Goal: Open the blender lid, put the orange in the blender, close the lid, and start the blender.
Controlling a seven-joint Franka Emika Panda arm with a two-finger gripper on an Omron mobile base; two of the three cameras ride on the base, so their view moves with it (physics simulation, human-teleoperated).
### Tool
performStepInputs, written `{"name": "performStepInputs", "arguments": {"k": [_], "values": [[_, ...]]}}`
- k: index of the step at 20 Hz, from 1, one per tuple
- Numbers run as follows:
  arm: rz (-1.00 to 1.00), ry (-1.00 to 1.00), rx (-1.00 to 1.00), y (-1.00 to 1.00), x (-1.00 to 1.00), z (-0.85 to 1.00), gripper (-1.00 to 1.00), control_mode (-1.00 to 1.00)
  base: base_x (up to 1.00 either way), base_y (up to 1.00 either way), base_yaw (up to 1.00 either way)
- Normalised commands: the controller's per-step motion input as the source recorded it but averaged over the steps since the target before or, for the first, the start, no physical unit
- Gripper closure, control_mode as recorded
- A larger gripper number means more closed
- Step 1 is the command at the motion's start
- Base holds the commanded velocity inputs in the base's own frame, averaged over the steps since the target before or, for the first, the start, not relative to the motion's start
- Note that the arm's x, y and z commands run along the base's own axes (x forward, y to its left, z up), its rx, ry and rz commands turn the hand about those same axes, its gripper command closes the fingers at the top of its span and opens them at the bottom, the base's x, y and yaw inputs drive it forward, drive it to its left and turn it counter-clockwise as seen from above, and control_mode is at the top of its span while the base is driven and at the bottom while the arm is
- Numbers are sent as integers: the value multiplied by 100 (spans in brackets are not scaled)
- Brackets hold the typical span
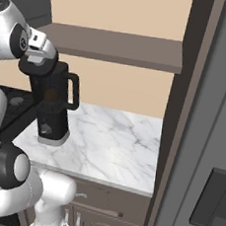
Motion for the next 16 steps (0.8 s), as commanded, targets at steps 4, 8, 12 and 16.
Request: {"name": "performStepInputs", "arguments": {"k": [4, 8, 12, 16], "values": [[0, 0, 0, 4, 36, -7, 100, -100, 0, 0, 0], [0, 0, 0, 0, 27, 0, 100, -100, 0, 0, 0], [0, 0, 0, 0, 24, -8, 100, -100, 0, 0, 0], [1, 2, 0, 0, 29, -29, 100, -100, 0, 0, 0]]}}
